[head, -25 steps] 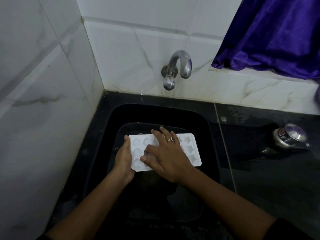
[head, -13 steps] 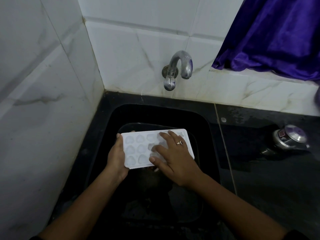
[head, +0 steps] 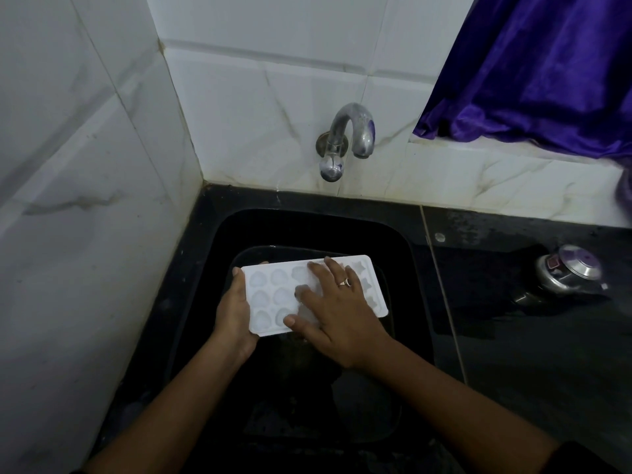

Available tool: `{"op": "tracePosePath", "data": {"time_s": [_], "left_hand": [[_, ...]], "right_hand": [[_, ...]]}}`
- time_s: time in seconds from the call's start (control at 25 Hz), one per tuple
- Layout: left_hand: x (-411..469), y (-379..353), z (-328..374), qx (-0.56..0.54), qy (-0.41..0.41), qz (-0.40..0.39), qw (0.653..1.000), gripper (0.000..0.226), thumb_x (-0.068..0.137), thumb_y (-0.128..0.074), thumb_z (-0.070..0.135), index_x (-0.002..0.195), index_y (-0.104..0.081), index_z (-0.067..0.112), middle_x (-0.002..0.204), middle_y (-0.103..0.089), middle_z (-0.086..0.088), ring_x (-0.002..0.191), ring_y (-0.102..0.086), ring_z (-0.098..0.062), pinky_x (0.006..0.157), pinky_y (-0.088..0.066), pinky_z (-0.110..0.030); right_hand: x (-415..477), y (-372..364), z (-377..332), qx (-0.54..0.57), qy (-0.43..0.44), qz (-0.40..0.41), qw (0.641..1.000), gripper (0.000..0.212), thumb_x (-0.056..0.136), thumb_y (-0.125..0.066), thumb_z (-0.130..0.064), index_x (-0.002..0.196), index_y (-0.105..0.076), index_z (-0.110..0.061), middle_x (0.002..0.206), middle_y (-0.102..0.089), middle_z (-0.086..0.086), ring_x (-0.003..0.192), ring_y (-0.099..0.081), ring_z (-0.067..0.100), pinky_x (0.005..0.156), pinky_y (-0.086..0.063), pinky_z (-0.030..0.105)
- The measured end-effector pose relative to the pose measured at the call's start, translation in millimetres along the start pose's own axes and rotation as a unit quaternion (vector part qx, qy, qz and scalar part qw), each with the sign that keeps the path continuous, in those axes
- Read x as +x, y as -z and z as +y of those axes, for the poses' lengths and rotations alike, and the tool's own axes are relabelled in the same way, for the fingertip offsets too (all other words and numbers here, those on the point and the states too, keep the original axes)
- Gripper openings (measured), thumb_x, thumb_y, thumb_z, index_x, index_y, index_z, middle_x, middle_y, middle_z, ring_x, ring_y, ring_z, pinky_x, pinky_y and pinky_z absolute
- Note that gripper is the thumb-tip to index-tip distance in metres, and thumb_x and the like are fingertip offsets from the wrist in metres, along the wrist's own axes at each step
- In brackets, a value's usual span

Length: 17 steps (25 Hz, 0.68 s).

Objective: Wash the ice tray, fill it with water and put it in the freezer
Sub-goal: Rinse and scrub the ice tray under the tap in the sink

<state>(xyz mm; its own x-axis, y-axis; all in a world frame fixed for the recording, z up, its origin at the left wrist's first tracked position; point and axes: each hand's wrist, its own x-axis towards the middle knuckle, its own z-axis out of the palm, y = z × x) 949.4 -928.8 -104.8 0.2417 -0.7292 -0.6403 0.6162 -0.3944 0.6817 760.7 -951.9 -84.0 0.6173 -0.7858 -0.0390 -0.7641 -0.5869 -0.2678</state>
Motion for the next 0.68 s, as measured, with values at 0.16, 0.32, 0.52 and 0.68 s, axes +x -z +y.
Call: {"op": "tracePosePath", "data": {"time_s": [0.16, 0.32, 0.52, 0.68], "left_hand": [[-2, -1, 1, 0.000, 0.001, -0.003, 1.000, 0.059, 0.109, -0.029, 0.060, 0.127, -0.072, 0.024, 0.115, -0.080, -0.011, 0.099, -0.077, -0.034, 0.072, -0.061, -0.044], [-1, -4, 2, -0.002, -0.008, -0.002, 1.000, 0.059, 0.109, -0.029, 0.061, 0.128, -0.071, 0.024, 0.115, -0.080, -0.010, 0.102, -0.076, -0.034, 0.076, -0.060, -0.045], [-1, -5, -1, -0.003, 0.000, -0.009, 1.000, 0.059, 0.109, -0.030, 0.062, 0.128, -0.071, 0.024, 0.120, -0.078, -0.012, 0.108, -0.075, -0.037, 0.083, -0.060, -0.049], [-1, -2, 3, -0.007, -0.005, -0.010, 1.000, 0.059, 0.109, -0.030, 0.062, 0.129, -0.071, 0.025, 0.119, -0.078, -0.011, 0.106, -0.076, -0.036, 0.079, -0.060, -0.048]], "right_hand": [[3, 7, 9, 0.009, -0.008, 0.008, 1.000, 0.063, 0.100, -0.023, -0.074, 0.134, -0.060, -0.036, 0.168, -0.026, 0.009, 0.159, -0.005, 0.032, 0.127, 0.000, 0.058], [1, 1, 2, 0.002, 0.004, 0.011, 1.000, 0.075, 0.098, -0.015, -0.078, 0.138, -0.057, -0.030, 0.167, -0.026, 0.010, 0.159, -0.006, 0.032, 0.127, -0.001, 0.058], [5, 7, 6, 0.026, -0.017, 0.011, 0.999, 0.064, 0.100, -0.024, -0.073, 0.129, -0.063, -0.032, 0.168, -0.025, 0.009, 0.159, -0.003, 0.031, 0.127, 0.000, 0.058], [-2, 3, 8, -0.014, 0.022, 0.005, 1.000, 0.066, 0.100, -0.023, -0.075, 0.142, -0.053, -0.033, 0.168, -0.024, 0.010, 0.159, -0.003, 0.032, 0.126, -0.002, 0.061]]}}
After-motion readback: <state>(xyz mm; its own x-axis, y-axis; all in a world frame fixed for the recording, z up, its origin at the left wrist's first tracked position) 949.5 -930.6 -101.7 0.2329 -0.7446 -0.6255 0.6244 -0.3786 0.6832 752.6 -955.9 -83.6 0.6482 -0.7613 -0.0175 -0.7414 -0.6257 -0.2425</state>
